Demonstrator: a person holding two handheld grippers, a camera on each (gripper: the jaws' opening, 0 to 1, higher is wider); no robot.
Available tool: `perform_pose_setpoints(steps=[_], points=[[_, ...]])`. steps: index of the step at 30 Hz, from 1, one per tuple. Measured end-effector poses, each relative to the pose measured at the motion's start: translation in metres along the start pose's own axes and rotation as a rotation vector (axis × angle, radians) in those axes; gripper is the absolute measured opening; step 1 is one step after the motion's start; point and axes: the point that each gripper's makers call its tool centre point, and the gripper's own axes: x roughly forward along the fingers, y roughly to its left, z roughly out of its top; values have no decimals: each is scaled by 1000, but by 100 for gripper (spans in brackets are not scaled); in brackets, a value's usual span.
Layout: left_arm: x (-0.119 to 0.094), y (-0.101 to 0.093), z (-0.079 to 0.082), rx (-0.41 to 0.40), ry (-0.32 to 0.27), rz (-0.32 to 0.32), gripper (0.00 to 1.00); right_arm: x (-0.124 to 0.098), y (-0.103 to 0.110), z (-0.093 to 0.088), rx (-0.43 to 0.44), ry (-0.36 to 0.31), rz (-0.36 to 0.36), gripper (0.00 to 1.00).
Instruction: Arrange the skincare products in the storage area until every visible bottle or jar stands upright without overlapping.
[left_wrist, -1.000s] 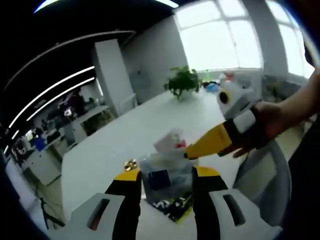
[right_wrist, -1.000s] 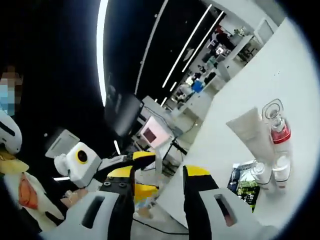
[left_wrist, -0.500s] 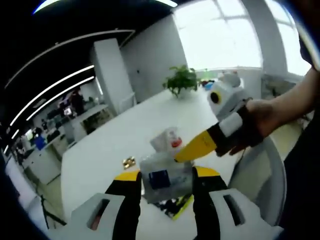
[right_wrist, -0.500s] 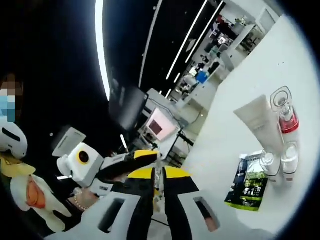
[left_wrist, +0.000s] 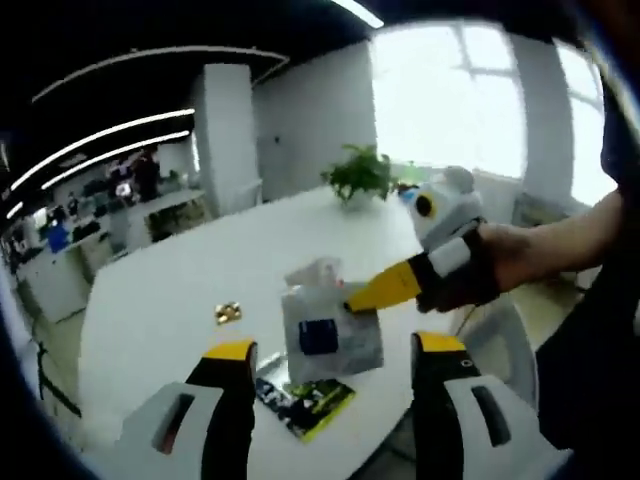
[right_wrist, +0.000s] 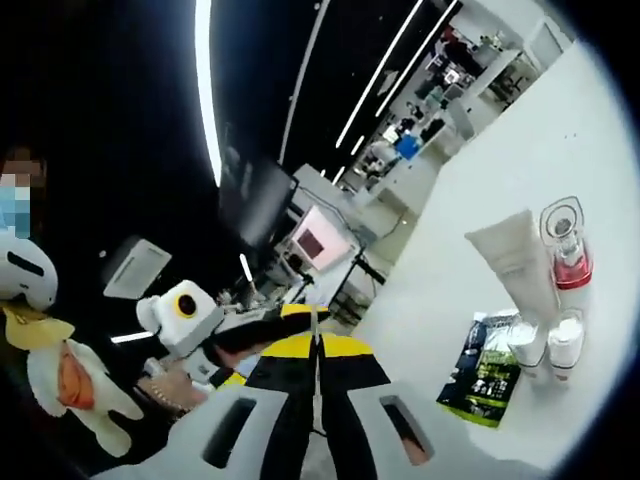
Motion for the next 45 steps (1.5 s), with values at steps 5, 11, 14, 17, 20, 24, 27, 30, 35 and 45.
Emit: perform_pose_setpoints(steps=[5,11,14,17,20,24,27,30,35,45], points=[[-10,-1,0,-149,-25,-108,38,0,13,-5,-23,91,75,1],[-11,-10,-8,-272,-17,-247,30,4,17,-15,-5,141,119,1],[-8,-13,-14,-292,5,-270,24,6,20,-17,3,151,132,1],[-6,-17,-14,-363,-16,-297,21,7,23,-17,-7,164,138,1],[-5,-16,-16,-387,-25,-288,19,6,22,-18,-11,171,128,1],[-5,-15,-14,-487,-74,-276,12,8,15,-15,-23,157,79,1],[-6,-16,-11,-577,-113,-280,8,12,11,-10,-33,126,42,1],[-9,-11,-7,-682,-169,-282,6,16,9,-6,-68,94,10,5],[-20,5,8,-899,-322,-302,6,22,17,-11,-28,57,20,19],[-24,11,-4,-911,-301,-277,5,34,16,-23,66,11,-21,6]])
